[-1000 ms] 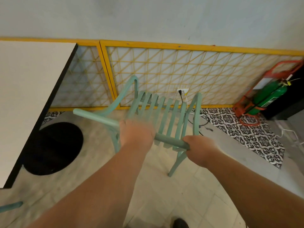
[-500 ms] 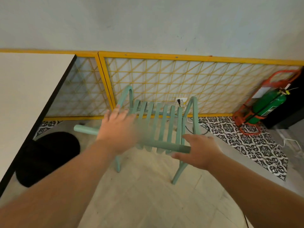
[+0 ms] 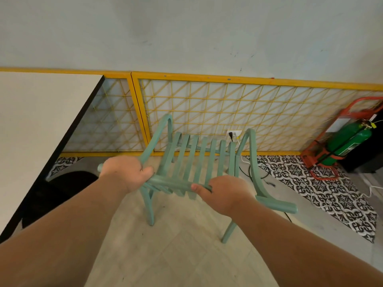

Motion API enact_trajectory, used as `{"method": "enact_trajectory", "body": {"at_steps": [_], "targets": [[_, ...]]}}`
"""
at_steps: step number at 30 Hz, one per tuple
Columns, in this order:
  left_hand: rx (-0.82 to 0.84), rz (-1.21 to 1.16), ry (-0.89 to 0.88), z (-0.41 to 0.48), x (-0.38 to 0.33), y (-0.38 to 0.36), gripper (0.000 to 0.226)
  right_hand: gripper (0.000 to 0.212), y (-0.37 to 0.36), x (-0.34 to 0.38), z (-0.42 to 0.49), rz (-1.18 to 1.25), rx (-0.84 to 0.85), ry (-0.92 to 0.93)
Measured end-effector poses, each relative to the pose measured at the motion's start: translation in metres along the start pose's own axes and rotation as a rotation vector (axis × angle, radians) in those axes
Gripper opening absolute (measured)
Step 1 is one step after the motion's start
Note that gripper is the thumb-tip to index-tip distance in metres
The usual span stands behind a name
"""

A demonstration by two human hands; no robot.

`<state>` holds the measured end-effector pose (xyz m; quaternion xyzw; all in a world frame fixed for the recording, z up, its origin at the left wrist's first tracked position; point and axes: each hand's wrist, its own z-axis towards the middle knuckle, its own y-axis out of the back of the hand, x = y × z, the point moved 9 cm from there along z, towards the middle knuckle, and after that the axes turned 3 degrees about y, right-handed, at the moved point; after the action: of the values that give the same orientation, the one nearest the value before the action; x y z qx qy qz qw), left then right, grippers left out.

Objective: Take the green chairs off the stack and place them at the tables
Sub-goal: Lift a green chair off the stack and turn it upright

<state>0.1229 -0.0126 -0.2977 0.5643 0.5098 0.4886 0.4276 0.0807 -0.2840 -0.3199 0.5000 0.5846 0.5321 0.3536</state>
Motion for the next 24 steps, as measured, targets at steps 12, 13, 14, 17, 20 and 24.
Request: {"method": "enact_trajectory", "body": {"at_steps": [12,13,14,17,20,24], "targets": [[0.045,-0.013,0.044,-0.04,-0.022,-0.007,0.065,0.101,0.01,-0.012,-0.015,-0.092,0.031,0.093],[0.054,-0.032,0.059,-0.044,-0.026,-0.008,0.067,0.103,0.01,-0.016,-0.016,-0.106,0.036,0.101],[0.073,-0.053,0.075,-0.047,-0.03,-0.009,0.071,0.103,0.011,-0.021,-0.017,-0.114,0.038,0.104],[0.157,-0.048,0.072,-0.059,-0.049,-0.018,0.083,0.1,0.013,-0.037,-0.019,-0.095,0.05,0.101],[0.228,-0.038,0.076,-0.071,-0.065,-0.027,0.069,0.102,0.014,-0.054,-0.016,-0.063,0.093,0.081],[0.238,-0.092,0.141,-0.089,-0.079,-0.029,0.057,0.092,0.012,-0.072,-0.015,-0.123,0.128,0.08]]}}
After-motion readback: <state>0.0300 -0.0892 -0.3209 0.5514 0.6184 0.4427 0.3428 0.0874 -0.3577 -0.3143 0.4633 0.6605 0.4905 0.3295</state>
